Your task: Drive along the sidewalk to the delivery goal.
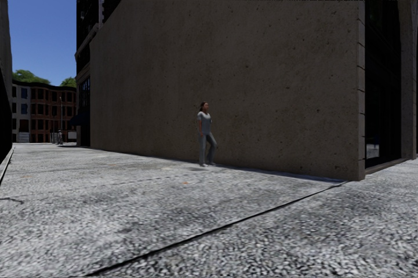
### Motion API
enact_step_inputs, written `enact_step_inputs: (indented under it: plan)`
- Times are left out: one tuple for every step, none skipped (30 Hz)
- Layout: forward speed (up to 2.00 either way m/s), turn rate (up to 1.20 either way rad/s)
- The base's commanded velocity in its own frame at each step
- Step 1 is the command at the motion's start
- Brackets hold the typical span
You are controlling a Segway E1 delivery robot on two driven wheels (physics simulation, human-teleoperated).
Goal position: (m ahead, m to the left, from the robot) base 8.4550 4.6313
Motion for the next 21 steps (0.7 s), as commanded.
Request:
enact_step_inputs:
  plan:
    - [1.82, 0.61]
    - [1.82, 0.61]
    - [1.82, 0.61]
    - [1.82, 0.61]
    - [1.82, 0.61]
    - [1.82, 0.61]
    - [1.82, 0.61]
    - [1.82, 0.61]
    - [1.82, 0.61]
    - [1.82, 0.61]
    - [1.82, 0.61]
    - [1.82, 0.61]
    - [1.82, 0.61]
    - [1.82, 0.61]
    - [1.82, 0.61]
    - [1.82, 0.61]
    - [1.82, 0.61]
    - [1.82, 0.61]
    - [1.82, 0.61]
    - [1.82, 0.61]
    - [1.82, 0.61]
